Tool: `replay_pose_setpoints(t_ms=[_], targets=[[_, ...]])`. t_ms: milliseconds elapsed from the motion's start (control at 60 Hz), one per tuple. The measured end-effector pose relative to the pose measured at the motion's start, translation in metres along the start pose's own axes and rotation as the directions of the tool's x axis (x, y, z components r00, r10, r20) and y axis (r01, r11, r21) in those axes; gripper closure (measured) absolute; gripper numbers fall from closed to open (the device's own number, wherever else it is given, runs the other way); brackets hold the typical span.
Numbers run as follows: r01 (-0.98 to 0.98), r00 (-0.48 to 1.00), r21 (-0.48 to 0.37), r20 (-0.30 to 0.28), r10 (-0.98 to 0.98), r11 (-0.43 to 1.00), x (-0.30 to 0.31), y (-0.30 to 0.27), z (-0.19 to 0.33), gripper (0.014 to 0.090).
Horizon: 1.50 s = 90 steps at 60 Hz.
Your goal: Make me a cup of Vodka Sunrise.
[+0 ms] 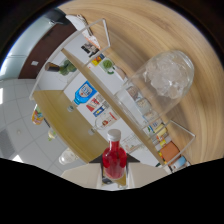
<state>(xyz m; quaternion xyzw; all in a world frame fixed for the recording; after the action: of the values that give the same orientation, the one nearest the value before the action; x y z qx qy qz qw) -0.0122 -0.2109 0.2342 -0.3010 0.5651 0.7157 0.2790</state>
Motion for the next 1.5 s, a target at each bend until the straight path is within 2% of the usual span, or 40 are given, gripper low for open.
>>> replay_pose_setpoints(t_ms=[183, 267, 333, 383, 450, 517, 567, 633, 783, 833, 917, 1100, 1217, 1500], targets=[[0.078, 0.996, -0.008, -0.037, -0.078, 0.997, 0.002, 0.003, 0.0, 0.0705], [0.248, 0.965, -0.021, -0.086, -0.249, 0.969, 0.003, 0.012, 0.002, 0.0705], [0.44, 0.885, -0.061, -0.137, -0.444, 0.896, 0.002, 0.024, 0.002, 0.0704], [0.62, 0.761, -0.101, -0.166, -0.627, 0.778, 0.003, 0.033, 0.004, 0.0704], [0.843, 0.49, -0.144, -0.191, -0.85, 0.518, 0.003, 0.042, 0.009, 0.0702], [0.945, 0.238, -0.184, -0.179, -0.955, 0.271, 0.007, 0.06, 0.012, 0.0702], [0.973, 0.075, -0.205, -0.16, -0.984, 0.107, 0.015, 0.071, 0.015, 0.0701], [0.968, -0.112, -0.24, -0.164, -0.98, -0.07, 0.034, 0.072, 0.017, 0.0703], [0.871, -0.423, -0.346, -0.165, -0.891, -0.349, 0.106, 0.054, 0.017, 0.0703], [0.829, -0.474, -0.403, -0.137, -0.87, -0.388, 0.136, 0.046, 0.016, 0.0703], [0.769, -0.531, -0.488, -0.126, -0.838, -0.414, 0.182, 0.028, 0.009, 0.0703], [0.652, -0.625, -0.597, -0.074, -0.777, -0.468, 0.244, 0.002, 0.003, 0.0704], [0.613, -0.637, -0.641, -0.055, -0.769, -0.462, 0.263, -0.002, 0.001, 0.0702], [0.584, -0.643, -0.684, -0.062, -0.763, -0.436, 0.28, -0.01, -0.003, 0.0699]])
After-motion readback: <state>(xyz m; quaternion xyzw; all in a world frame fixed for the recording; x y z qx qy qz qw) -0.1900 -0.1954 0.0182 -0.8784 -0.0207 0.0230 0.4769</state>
